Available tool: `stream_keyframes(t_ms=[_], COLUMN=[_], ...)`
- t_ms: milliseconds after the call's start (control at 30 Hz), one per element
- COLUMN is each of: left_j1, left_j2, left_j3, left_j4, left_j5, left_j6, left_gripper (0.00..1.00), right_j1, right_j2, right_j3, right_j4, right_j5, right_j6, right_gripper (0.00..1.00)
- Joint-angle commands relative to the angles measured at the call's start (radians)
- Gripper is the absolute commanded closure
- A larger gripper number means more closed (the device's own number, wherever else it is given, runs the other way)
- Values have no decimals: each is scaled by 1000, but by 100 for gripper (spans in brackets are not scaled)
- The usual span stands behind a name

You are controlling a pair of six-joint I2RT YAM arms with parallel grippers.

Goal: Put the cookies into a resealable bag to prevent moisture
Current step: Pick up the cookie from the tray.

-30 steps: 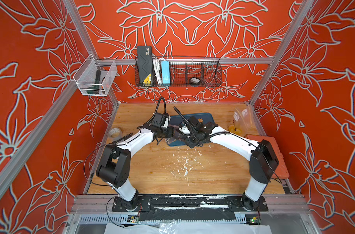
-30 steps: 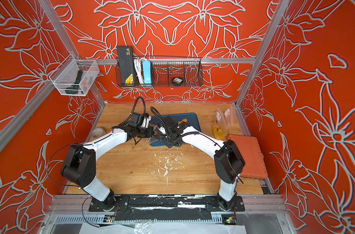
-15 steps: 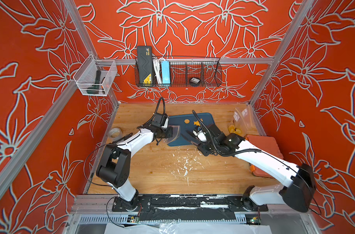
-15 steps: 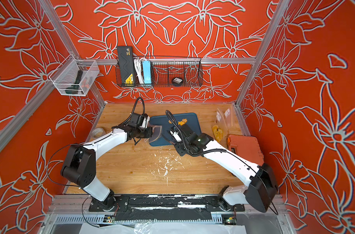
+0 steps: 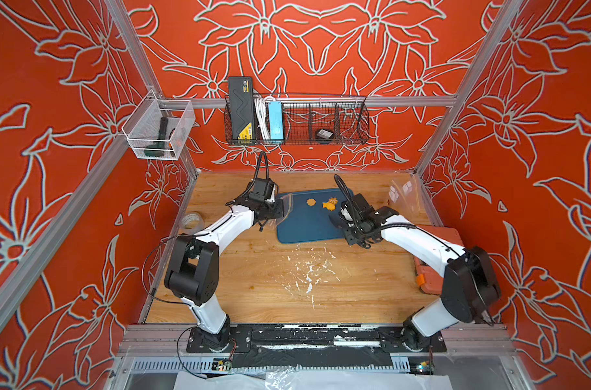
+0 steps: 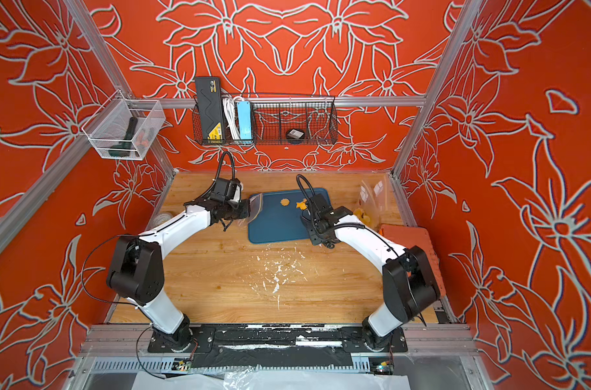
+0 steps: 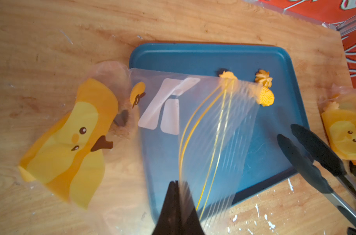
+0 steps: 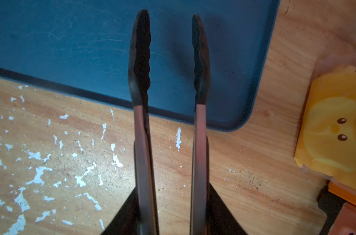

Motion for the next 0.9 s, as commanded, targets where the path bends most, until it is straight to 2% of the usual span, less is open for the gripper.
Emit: stream_keyframes(t_ms=[0, 567, 867], left_j1=[2, 3, 3], left_j2=[20, 17, 23], left_j3=[-18, -22, -20], left_j4=[1, 6, 6], left_j5=[1, 31, 49], left_j6=[4, 16, 23], left_gripper=[100, 100, 100], right_j1=[-18, -64, -65], right_j2=[45, 307, 320], right_j3=[71, 267, 275], right_j4=[1, 3, 0], right_j5=[5, -36, -48], right_j6=[-15, -86, -90], right_gripper=[52, 51, 64])
